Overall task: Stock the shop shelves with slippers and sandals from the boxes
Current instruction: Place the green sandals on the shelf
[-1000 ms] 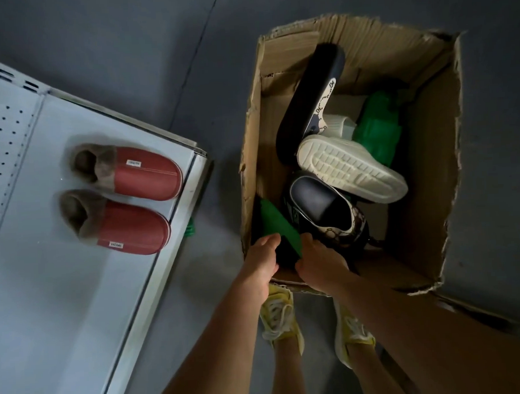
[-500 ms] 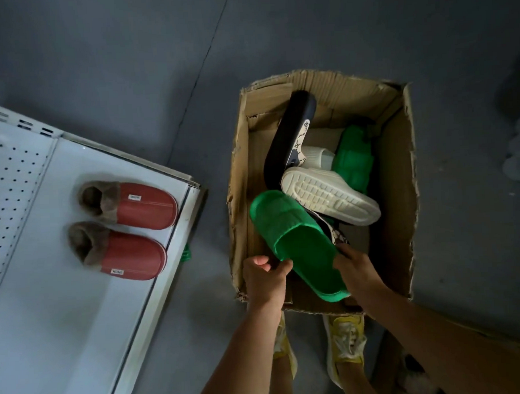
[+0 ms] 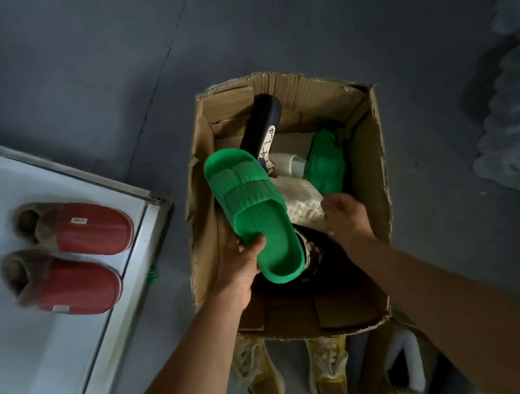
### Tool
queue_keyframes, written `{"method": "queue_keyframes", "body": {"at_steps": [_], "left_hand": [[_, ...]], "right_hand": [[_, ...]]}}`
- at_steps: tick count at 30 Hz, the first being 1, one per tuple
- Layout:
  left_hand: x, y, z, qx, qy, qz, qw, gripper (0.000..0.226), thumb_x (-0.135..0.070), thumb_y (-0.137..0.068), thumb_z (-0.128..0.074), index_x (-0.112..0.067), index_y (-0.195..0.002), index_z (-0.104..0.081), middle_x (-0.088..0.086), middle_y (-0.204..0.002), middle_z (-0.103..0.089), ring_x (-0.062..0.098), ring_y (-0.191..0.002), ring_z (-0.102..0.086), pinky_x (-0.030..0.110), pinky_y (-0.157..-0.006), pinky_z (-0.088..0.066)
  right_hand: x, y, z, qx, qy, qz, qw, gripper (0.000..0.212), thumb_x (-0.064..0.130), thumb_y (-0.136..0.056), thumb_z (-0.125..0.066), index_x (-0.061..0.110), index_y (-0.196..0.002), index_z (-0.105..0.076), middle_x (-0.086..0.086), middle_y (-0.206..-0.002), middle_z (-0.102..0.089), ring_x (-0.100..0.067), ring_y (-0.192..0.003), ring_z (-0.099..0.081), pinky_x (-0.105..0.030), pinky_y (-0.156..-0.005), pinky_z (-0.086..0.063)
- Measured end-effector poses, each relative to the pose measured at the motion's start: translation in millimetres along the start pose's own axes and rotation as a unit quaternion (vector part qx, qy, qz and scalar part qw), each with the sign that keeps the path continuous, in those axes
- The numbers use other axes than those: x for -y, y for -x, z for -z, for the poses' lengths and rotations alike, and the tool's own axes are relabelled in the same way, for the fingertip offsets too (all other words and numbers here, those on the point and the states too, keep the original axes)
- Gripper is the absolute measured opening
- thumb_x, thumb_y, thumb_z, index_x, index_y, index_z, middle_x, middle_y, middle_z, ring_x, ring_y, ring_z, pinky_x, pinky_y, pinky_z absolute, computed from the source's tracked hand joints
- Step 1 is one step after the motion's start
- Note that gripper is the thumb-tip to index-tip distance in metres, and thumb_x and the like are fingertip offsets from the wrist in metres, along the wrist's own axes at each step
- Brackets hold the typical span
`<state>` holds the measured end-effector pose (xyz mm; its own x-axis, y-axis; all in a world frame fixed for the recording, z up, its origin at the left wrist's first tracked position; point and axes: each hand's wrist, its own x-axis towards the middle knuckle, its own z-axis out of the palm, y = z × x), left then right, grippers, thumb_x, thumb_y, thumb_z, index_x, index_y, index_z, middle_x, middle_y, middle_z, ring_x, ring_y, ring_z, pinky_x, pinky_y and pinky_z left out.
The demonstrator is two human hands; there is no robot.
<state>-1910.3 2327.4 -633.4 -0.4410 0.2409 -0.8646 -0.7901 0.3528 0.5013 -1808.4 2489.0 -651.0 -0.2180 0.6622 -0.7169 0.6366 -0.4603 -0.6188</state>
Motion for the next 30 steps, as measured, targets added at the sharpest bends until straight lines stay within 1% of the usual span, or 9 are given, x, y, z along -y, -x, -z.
{"method": "queue_keyframes", "body": {"at_steps": [3,5,9,11,13,16,20,25,30], "left_hand": [[-2,-25,-2,-0.019,-0.036,-0.021,0.999,0.032,-0.011,-0.091,-0.064,-0.022,-0.121,-0.059,-0.003,-0.118,-0.066,0.016,-0.105,-0.061,0.041,-0.085,-0.053],[-2,-39,-2,-0.026,-0.06,-0.033,0.997,0.026,-0.012,-0.09,-0.065,-0.029,-0.11,-0.062,-0.005,-0.116,-0.067,0.018,-0.111,-0.061,0.049,-0.101,-0.047],[8,-59,1,-0.015,-0.08,-0.039,0.996,0.024,-0.01,-0.09,-0.065,-0.031,-0.1,-0.064,-0.006,-0.112,-0.069,0.018,-0.11,-0.062,0.052,-0.103,-0.045],[14,-65,7,-0.006,-0.077,-0.038,0.996,0.025,-0.008,-0.09,-0.065,-0.029,-0.102,-0.064,-0.004,-0.113,-0.07,0.018,-0.109,-0.064,0.053,-0.103,-0.045],[17,-68,13,0.007,-0.081,-0.038,0.996,0.027,-0.008,-0.09,-0.064,-0.03,-0.105,-0.064,-0.005,-0.114,-0.07,0.017,-0.11,-0.064,0.052,-0.103,-0.045],[20,-66,22,0.005,-0.09,-0.039,0.995,0.031,-0.008,-0.091,-0.064,-0.035,-0.107,-0.062,-0.007,-0.114,-0.069,0.016,-0.111,-0.063,0.051,-0.103,-0.046],[19,-40,28,-0.026,-0.12,-0.043,0.991,0.026,-0.029,-0.081,-0.073,-0.043,-0.101,-0.066,-0.011,-0.11,-0.071,0.016,-0.108,-0.065,0.052,-0.099,-0.048],[0,8,30,-0.034,-0.098,-0.067,0.992,0.028,-0.014,-0.086,-0.07,-0.034,-0.105,-0.067,-0.006,-0.109,-0.072,0.019,-0.107,-0.066,0.055,-0.098,-0.049],[-28,64,37,-0.056,-0.059,-0.066,0.995,0.026,-0.005,-0.087,-0.067,-0.022,-0.108,-0.066,0.0,-0.106,-0.074,0.023,-0.104,-0.067,0.056,-0.099,-0.048]], "right_hand": [[9,-55,6,-0.032,0.138,0.074,0.987,0.033,0.013,-0.093,-0.05,0.014,-0.125,-0.057,-0.008,-0.12,-0.057,-0.02,-0.103,-0.055,-0.024,-0.084,-0.043],[17,-85,8,-0.009,0.254,0.113,0.96,0.046,0.011,-0.092,-0.049,0.014,-0.138,-0.045,-0.011,-0.139,-0.042,-0.028,-0.118,-0.051,-0.033,-0.097,-0.043],[25,-135,-1,0.042,0.397,0.097,0.912,0.065,0.014,-0.097,-0.046,0.014,-0.153,-0.014,-0.013,-0.156,-0.017,-0.037,-0.133,-0.038,-0.045,-0.106,-0.04],[25,-151,-9,0.078,0.415,0.061,0.904,0.068,0.02,-0.099,-0.046,0.012,-0.154,-0.006,-0.015,-0.157,-0.015,-0.039,-0.13,-0.042,-0.046,-0.1,-0.047],[24,-157,-11,0.083,0.428,0.041,0.899,0.069,0.026,-0.097,-0.051,0.01,-0.153,-0.013,-0.018,-0.153,-0.022,-0.038,-0.119,-0.05,-0.046,-0.089,-0.053],[25,-154,-9,0.069,0.465,0.086,0.878,0.062,0.027,-0.095,-0.056,0.005,-0.148,-0.029,-0.021,-0.15,-0.032,-0.035,-0.128,-0.044,-0.039,-0.102,-0.043],[28,-127,9,0.08,0.411,0.111,0.901,0.056,0.025,-0.094,-0.059,0.005,-0.143,-0.04,-0.02,-0.146,-0.04,-0.035,-0.13,-0.044,-0.034,-0.105,-0.039],[40,-74,34,0.122,0.296,0.091,0.943,0.038,0.018,-0.086,-0.07,0.006,-0.12,-0.062,-0.019,-0.115,-0.063,-0.034,-0.098,-0.064,-0.035,-0.082,-0.052],[78,0,43,0.126,0.207,0.127,0.962,0.01,0.011,-0.085,-0.07,0.005,-0.093,-0.067,-0.013,-0.083,-0.064,-0.021,-0.069,-0.059,-0.029,-0.057,-0.051]]}}
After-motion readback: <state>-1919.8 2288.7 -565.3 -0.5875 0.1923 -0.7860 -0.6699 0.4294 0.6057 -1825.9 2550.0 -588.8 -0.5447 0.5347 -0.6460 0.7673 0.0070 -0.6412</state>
